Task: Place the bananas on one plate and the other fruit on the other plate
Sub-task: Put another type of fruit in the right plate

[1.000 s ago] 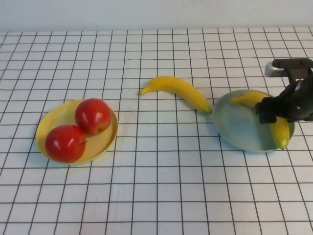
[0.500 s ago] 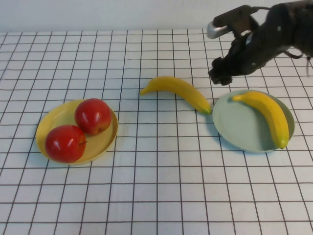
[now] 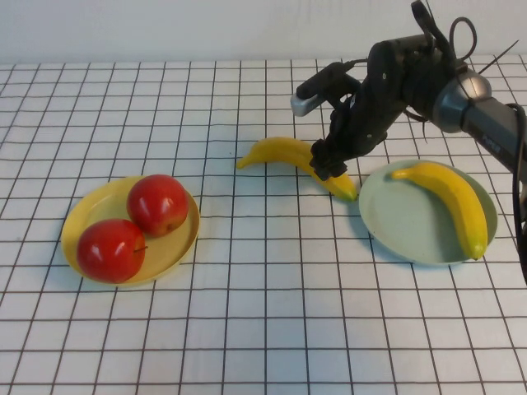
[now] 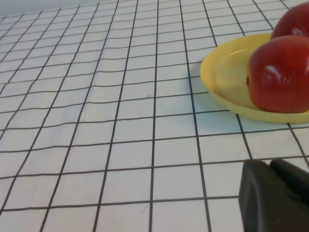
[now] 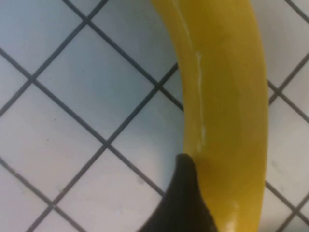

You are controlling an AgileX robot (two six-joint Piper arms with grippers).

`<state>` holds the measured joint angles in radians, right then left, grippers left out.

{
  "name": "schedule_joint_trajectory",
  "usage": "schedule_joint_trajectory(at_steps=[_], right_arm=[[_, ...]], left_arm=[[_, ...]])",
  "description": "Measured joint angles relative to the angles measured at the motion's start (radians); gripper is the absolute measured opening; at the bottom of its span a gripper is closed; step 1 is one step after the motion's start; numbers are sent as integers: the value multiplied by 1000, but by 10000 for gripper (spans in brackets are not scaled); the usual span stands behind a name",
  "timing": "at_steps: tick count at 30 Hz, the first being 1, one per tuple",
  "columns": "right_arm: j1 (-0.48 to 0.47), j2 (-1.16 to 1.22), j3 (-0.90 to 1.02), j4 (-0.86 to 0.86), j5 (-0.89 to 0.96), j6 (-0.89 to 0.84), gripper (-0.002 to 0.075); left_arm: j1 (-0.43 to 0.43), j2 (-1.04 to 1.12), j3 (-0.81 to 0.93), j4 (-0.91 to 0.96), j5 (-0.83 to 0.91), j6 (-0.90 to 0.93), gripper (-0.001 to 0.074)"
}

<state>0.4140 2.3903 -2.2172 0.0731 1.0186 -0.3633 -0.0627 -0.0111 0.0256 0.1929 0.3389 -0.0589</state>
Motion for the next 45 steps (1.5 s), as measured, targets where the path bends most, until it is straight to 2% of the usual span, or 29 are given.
schedule_joint_trajectory(at_steps=[13, 16, 19, 26, 35, 40, 45], right_arm=[[0, 46, -12, 109, 7, -50, 489], [0, 48, -12, 124, 5, -54, 428], [0, 48, -13, 134, -2, -55, 310], [0, 46, -49, 143, 62, -30, 317], [0, -60, -51, 100, 210, 122, 316], [0, -164, 65, 94, 212, 145, 316], [0, -332, 336, 87, 111, 174, 316]], left_arm=[[0, 0, 0, 0, 0, 0, -2], [0, 0, 0, 0, 0, 0, -2], [0, 0, 0, 0, 0, 0, -2], [0, 0, 0, 0, 0, 0, -2], [0, 0, 0, 0, 0, 0, -2], [0, 0, 0, 0, 0, 0, -2], [0, 0, 0, 0, 0, 0, -2]])
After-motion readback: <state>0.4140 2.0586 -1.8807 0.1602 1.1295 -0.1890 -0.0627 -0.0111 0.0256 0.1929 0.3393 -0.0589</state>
